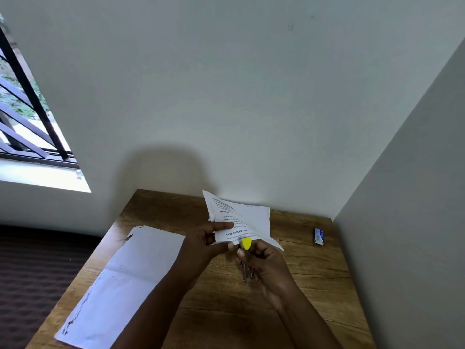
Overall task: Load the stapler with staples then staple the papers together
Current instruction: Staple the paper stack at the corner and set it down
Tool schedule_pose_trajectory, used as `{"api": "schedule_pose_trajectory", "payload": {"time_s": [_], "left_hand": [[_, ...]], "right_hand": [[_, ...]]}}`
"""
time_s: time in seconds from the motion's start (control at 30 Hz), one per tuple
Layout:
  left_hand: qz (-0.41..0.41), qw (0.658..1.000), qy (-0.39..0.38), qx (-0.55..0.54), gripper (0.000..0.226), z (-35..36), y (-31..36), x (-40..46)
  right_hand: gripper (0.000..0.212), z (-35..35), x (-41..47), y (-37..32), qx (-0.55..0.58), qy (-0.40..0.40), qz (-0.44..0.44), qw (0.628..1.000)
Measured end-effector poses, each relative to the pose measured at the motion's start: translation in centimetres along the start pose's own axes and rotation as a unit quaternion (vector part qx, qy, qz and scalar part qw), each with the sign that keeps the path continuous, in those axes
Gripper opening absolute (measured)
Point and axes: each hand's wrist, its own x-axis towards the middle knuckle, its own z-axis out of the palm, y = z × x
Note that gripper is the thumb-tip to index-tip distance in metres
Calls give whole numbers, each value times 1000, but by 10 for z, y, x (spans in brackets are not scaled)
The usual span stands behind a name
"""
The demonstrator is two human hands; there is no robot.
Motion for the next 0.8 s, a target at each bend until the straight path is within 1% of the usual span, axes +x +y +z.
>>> {"api": "schedule_pose_trajectory", "payload": {"time_s": [0.07,0.2,0.27,0.37,0.47,0.6,0.8], "left_hand": [[13,1000,-13,10,39,4,0,-1],[25,999,-26,19,39,8,-1,-2],[27,999,-32,17,39,8,-2,-2],[20,999,-34,6,40,7,-2,-2],[17,999,-31,12,40,6,-1,-2],[23,999,-32,25,39,7,-1,-2],[27,998,-29,41,38,6,-3,-2]], "right_hand": [[42,1,1,2,18,17,-1,1000],[47,3,-1,2,32,43,0,999],[46,2,-2,2,31,40,4,999],[36,0,-2,1,30,31,3,999],[32,0,-2,0,21,29,-1,999],[36,1,-2,0,12,31,7,999],[46,4,0,4,11,55,22,998]]}}
